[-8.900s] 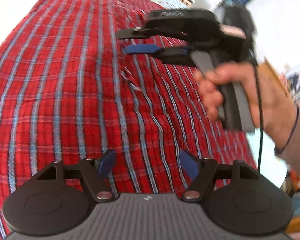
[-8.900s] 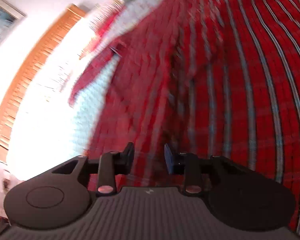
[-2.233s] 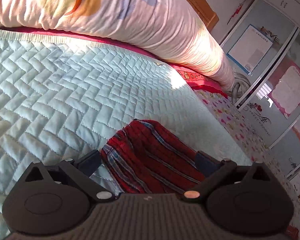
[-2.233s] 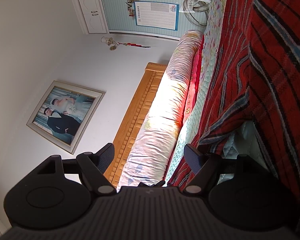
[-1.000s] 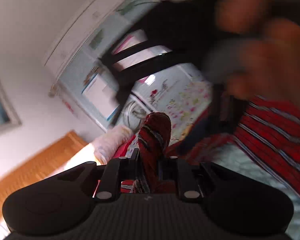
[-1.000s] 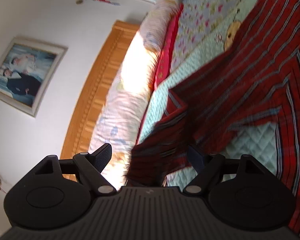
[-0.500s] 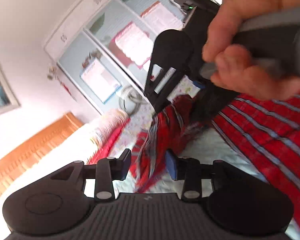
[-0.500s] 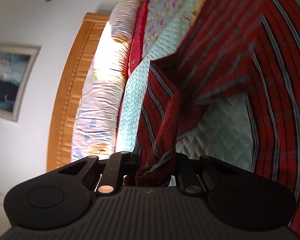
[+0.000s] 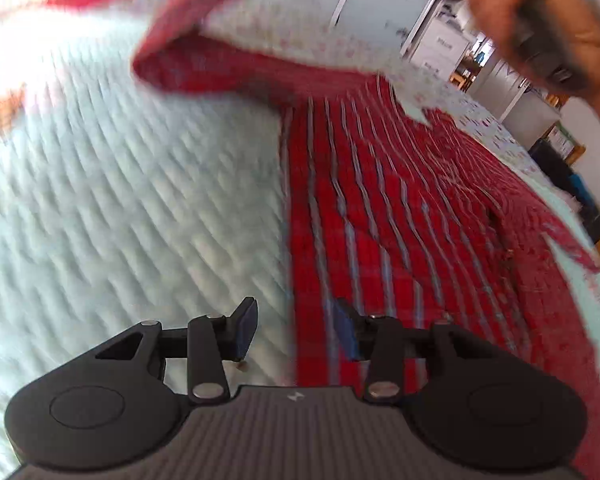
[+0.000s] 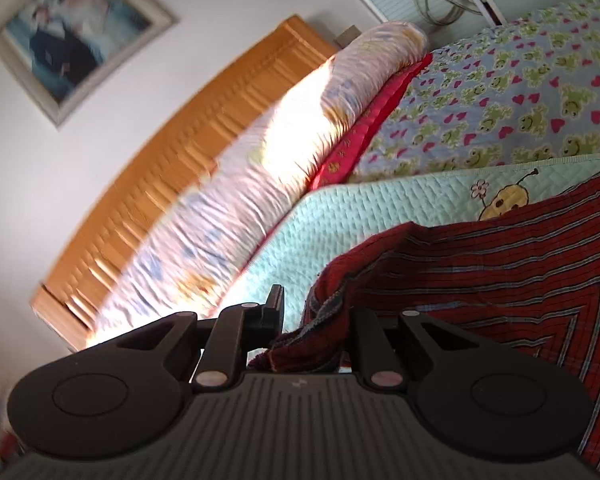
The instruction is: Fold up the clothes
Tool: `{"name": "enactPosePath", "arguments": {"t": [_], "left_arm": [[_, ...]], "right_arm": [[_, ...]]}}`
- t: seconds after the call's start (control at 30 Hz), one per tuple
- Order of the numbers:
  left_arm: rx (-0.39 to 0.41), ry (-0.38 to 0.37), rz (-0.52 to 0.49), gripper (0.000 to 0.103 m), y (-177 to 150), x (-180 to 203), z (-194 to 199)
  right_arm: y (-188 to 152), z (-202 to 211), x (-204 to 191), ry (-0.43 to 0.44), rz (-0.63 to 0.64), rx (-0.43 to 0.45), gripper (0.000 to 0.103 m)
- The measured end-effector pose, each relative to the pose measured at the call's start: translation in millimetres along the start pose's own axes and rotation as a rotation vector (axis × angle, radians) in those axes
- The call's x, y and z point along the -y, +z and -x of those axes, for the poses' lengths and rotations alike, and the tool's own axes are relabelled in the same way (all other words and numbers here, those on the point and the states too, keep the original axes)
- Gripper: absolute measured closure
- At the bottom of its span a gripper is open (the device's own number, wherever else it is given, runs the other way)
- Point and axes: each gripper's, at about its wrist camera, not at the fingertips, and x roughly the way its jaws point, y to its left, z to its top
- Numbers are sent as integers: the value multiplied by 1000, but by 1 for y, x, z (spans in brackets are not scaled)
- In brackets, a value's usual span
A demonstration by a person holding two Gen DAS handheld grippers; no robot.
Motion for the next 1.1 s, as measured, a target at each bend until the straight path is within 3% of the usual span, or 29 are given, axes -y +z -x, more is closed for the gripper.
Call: {"name": "enactPosePath", "arguments": {"t": [0.17, 0.27, 0.5, 0.67, 0.87, 0.93, 0.97, 1.0, 1.1], "left_arm": [[-62, 16, 46, 58, -32, 18, 28], [-127, -4, 112, 57, -59, 9, 44], [-188, -38, 236, 57, -89, -8, 71], [-245, -114, 345, 57, -96, -21, 68], [-332, -245, 586, 57, -129, -54, 82], [-344, -230, 569, 65, -135, -49, 87], [-338, -185, 530, 86, -134, -43, 90], [-329, -137, 493, 95, -132, -36, 93], [-293, -55, 420, 99, -126, -9, 105]], "right_arm": [[26, 25, 8, -39, -28, 36, 89], [39, 35, 7, -57, -24, 58, 89], [57, 48, -14, -72, 13, 81, 88], [68, 50, -23, -80, 12, 95, 88], [78, 56, -19, -82, -1, 103, 87], [80, 57, -13, -86, -12, 102, 87], [82, 58, -9, -87, -17, 101, 87], [83, 59, -7, -89, -21, 101, 87], [96, 70, -6, -96, -2, 127, 88]]}}
